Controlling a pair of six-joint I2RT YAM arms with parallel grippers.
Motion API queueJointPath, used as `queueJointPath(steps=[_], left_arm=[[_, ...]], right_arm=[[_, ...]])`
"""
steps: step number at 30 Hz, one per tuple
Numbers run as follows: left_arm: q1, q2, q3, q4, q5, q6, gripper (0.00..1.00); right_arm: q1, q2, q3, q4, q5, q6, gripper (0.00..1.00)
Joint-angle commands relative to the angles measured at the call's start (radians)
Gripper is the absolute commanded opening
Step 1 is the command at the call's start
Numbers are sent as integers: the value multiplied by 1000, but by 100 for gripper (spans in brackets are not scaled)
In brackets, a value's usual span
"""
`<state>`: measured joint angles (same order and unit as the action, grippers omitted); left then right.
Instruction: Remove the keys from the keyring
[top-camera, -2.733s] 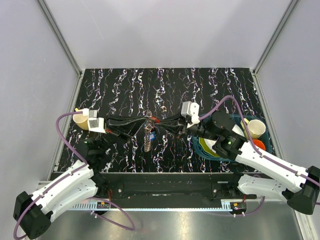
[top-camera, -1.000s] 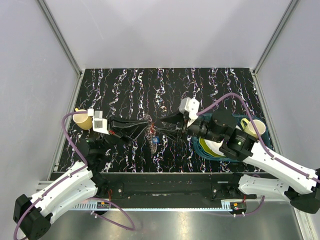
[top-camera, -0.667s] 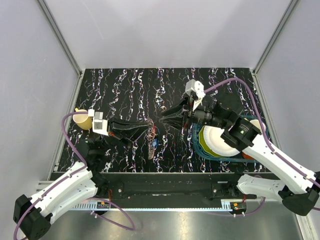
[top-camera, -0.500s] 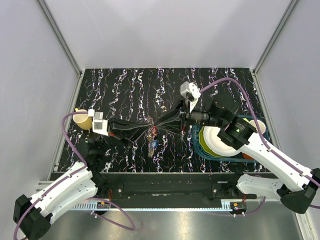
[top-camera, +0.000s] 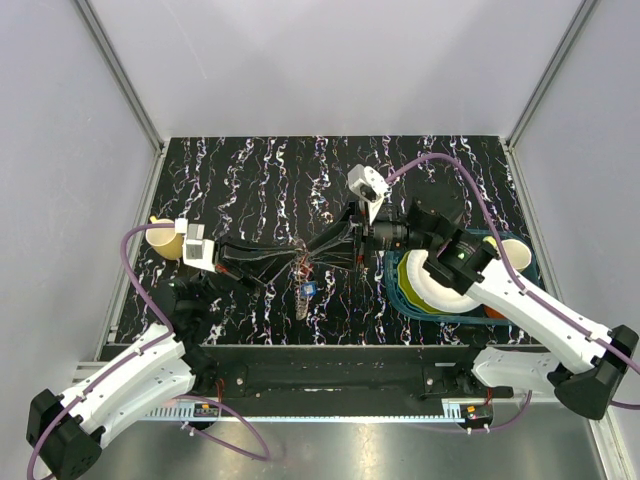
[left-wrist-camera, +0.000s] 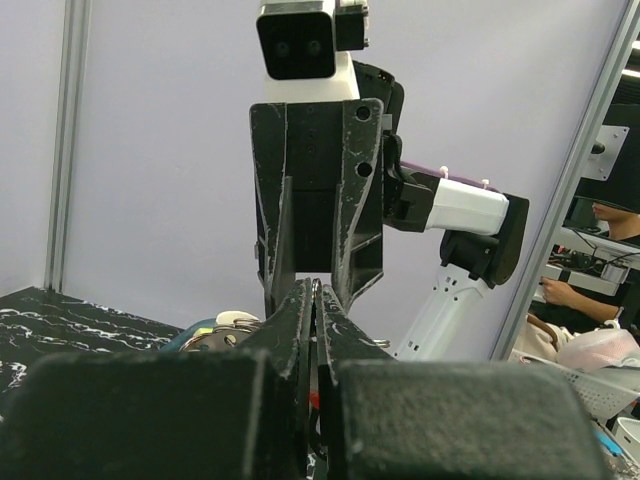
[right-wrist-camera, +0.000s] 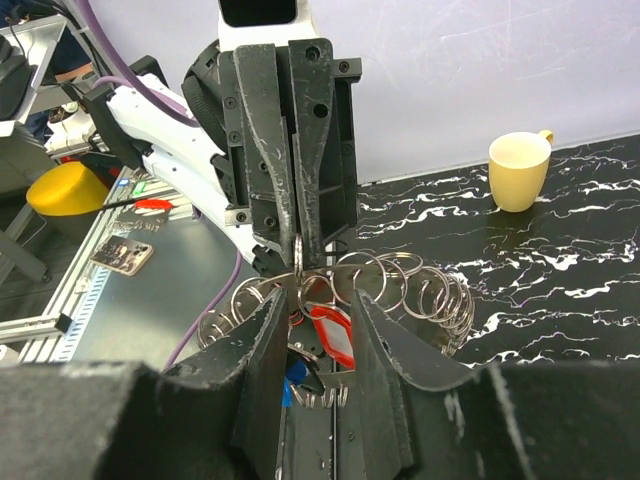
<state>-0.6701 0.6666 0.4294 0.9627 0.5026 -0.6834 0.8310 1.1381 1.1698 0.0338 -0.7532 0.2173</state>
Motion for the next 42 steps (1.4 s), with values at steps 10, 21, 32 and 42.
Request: queueJointPath(steps=[10,21,32,42], left_arm=[[6,-13,3,96,10,-5,0],[6,-9,5,96,10,-7,0],[6,10,6,105,13,-16,0],[7,-28,14,-16,-29,7,8]], right_arm=[[-3,26,-9,100,-40,42,35],[-3,32,-33,163,-38,73,30],[-1,45,-59,227,-28,93,22],[-3,-37,-150,336,-63,39,0]])
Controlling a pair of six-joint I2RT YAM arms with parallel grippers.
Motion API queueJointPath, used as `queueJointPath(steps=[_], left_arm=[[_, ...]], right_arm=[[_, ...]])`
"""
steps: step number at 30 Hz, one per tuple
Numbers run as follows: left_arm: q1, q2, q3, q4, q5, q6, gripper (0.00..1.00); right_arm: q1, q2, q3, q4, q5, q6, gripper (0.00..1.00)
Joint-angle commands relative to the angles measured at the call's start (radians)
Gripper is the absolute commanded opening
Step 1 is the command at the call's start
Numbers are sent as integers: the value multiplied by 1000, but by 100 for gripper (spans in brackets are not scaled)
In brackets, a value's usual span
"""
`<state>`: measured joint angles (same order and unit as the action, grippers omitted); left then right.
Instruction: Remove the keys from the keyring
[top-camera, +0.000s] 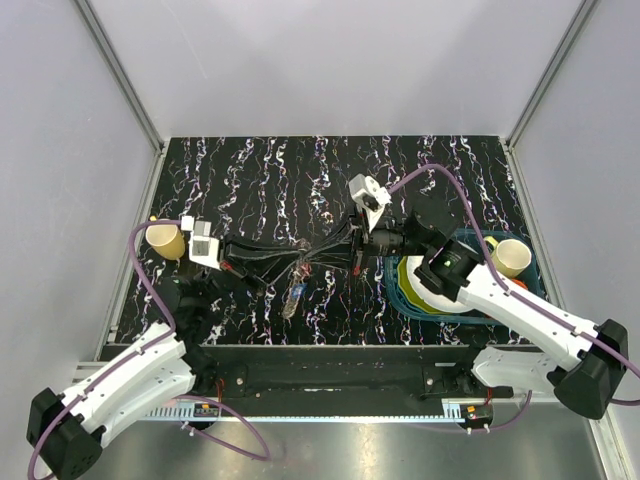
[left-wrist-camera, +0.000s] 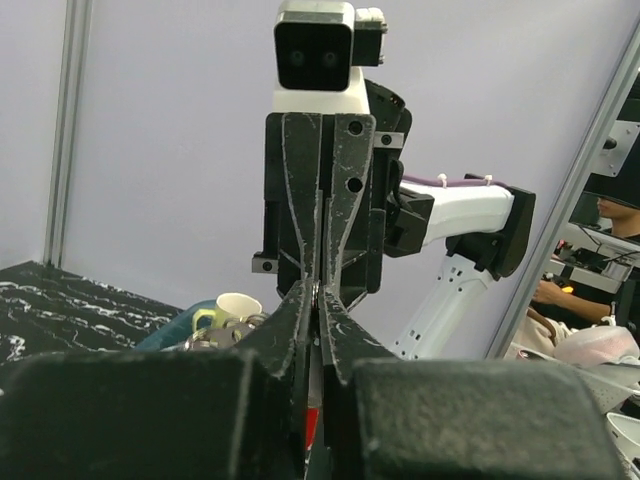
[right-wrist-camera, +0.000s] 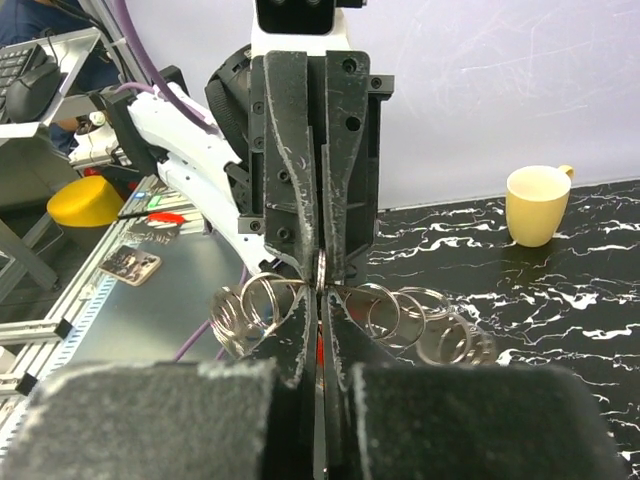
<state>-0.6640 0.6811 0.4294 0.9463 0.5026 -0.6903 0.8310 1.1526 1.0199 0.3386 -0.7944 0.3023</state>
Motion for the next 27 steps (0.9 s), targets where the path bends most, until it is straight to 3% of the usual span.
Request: queueJointPath(steps=[1,2,7,8,9,14,18,21,22,27], left_arm=[[3,-54,17,-61,-36,24,16],[4,-81,26,-95,-51,38,30],[6,-150,103,-410,-93,176,64],[6,-153,115,-459,-82,237,78],[6,-156,129,-562,-70,267,80],[6,-153,207,-777,-26,366,81],[6,-149,245,-895,45,429,75],[6,-117,307,-1010,77,472,71],[6,-111,327,-1027,105,477,65],[7,-75,339,-1040,209,448,58]], right_arm=[[-1,-56,18,-99,-16,-113,0],[-3,-57,54,-168,-2,-147,0],[-3,-57,141,-523,40,-297,0],[-3,-53,176,-568,47,-331,0],[-3,-50,193,-648,56,-347,0],[-4,22,377,-921,47,-426,0],[-3,120,523,-1185,35,-498,0],[-3,171,582,-1266,-6,-515,0],[-3,183,586,-1276,-25,-517,0],[-4,220,624,-1334,-49,-539,0]])
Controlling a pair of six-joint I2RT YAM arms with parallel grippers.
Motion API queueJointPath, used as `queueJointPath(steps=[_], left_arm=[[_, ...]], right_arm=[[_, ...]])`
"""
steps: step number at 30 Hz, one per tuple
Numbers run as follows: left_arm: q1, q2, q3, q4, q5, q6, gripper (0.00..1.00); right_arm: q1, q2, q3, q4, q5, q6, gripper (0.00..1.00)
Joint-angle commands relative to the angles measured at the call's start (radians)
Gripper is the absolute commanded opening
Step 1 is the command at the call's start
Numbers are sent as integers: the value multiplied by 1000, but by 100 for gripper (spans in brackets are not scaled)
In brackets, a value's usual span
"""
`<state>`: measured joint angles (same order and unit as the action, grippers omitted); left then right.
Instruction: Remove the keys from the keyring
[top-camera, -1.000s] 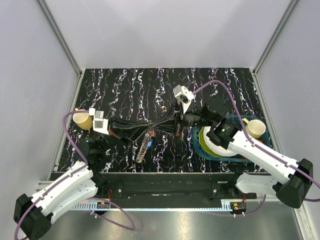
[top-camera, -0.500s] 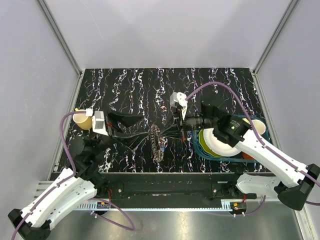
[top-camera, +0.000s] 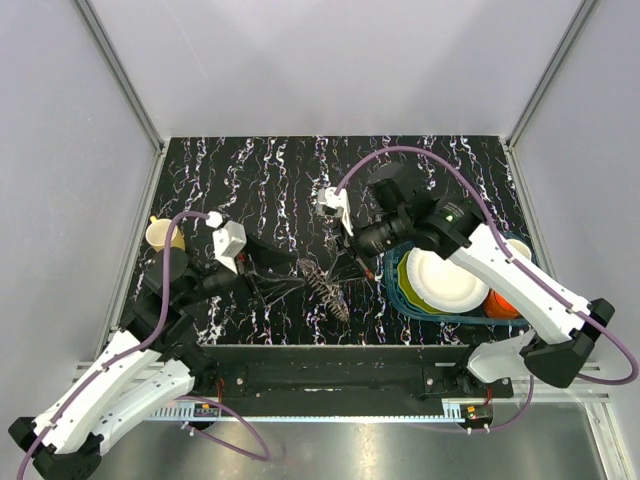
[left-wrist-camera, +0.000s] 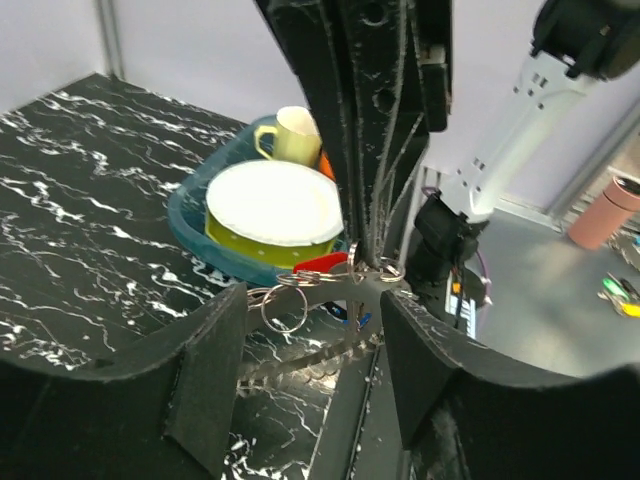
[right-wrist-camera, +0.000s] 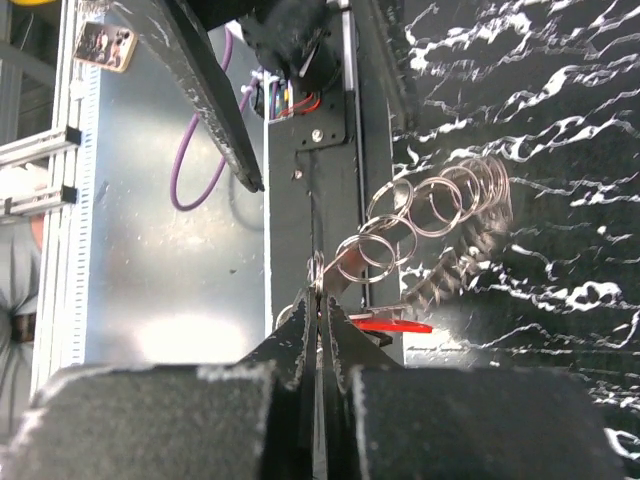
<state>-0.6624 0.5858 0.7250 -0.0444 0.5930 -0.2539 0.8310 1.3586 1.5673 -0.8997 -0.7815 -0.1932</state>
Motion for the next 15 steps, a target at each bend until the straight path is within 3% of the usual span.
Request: queueJointPath(steps=[1,6,15], left_arm=[[4,25,34,-35,158,-1,56],[6,61,-70,228,275,-201,49],[6,147,-58,304,352,-263,45]], right_arm=[[-3,26,89,-103,-71,-49,0],[-4,42,105,-105,-99,-71,0],[-3,63,111,-137,-121,-120,0]])
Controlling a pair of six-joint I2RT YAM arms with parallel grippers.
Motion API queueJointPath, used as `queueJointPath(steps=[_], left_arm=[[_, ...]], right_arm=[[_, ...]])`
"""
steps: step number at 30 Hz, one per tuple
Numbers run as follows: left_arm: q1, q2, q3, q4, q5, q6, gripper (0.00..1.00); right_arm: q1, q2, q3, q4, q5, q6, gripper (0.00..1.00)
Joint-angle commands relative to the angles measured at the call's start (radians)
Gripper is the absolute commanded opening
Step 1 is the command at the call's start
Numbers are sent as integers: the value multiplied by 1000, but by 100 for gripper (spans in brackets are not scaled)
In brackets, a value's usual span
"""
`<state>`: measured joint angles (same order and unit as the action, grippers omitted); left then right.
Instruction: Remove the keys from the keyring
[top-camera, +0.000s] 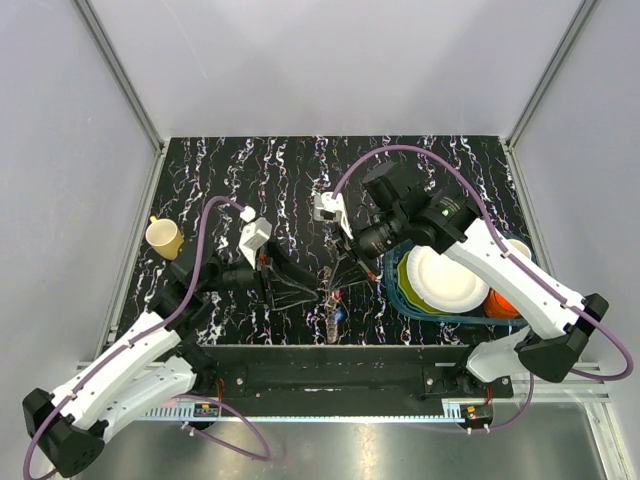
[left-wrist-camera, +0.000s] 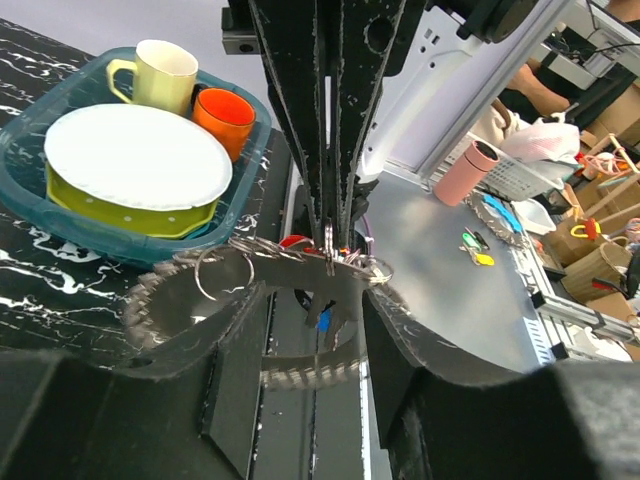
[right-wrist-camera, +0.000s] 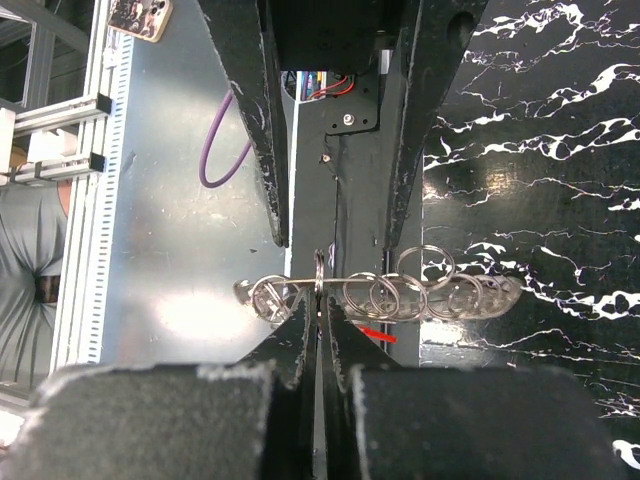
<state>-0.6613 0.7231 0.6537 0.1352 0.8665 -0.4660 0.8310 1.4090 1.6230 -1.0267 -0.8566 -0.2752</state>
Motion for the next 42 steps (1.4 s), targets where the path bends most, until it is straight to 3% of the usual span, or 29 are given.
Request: queueJointPath(steps=[1,9,17,33,36,37,40,42], left_arm=[[5,13,11,138,80,-66,43],[5,81,20,179,91,-109,38],[5,124,67,98,108,-56,24],[3,148,118,7,100,33,26],[5,156,124,-12,115,50,14],[5,159,126,-29,115,59,0],[5,159,132,-45,106,70,0],[3,147,127,-31,80,55,0]], right_arm=[[-3,15,64,-16,-45,-42,0],[-3,28,63,-33,-53,-65,0],[-3,44,58,-33,-64,-67,0],[-3,65,61,-53,-88,-84,0],[-3,67,67,-58,-84,-82,0],[-4,65,66,-59,-82,-82,0],[-3,64,71,-47,-58,-59,0],[-3,56,71,-17,-9,-30,9]])
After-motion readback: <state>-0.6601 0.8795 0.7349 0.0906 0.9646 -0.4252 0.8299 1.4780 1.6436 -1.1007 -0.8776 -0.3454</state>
